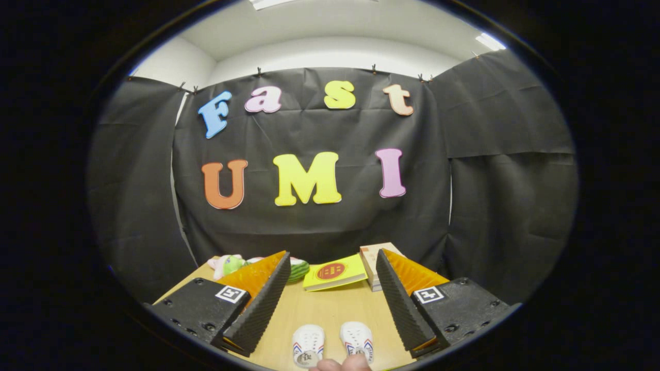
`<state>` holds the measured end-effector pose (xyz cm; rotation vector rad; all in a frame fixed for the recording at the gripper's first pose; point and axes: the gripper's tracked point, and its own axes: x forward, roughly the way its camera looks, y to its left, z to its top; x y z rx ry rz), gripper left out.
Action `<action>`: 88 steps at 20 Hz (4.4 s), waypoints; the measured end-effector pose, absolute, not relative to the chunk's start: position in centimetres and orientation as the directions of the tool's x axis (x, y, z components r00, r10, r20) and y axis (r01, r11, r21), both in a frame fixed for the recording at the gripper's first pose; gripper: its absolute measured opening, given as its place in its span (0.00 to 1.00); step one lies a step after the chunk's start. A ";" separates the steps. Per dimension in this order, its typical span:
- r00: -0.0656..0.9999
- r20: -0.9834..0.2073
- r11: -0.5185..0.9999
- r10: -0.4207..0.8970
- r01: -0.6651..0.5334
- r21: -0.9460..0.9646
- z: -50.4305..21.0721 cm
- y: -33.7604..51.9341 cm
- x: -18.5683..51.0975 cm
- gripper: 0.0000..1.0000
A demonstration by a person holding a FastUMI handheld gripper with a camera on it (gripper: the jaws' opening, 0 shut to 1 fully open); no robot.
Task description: Open the storage box then place both shoes into the box .Put the left shoe in first, then the right shoe, with the right side of both shoes facing outward in a uniform manner.
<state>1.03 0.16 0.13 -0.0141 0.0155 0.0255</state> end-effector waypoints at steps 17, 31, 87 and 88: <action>0.977 -0.107 0.982 0.187 -0.183 0.040 -2.5 3.4 1.3 1.00; 0.738 -0.393 0.835 0.549 -0.460 0.303 -16.4 15.6 2.0 1.00; 0.611 -0.368 0.692 0.701 -0.708 0.141 -8.0 38.1 -2.8 0.93; 0.631 -0.365 0.709 0.684 -0.693 0.131 -7.8 36.8 -2.5 0.92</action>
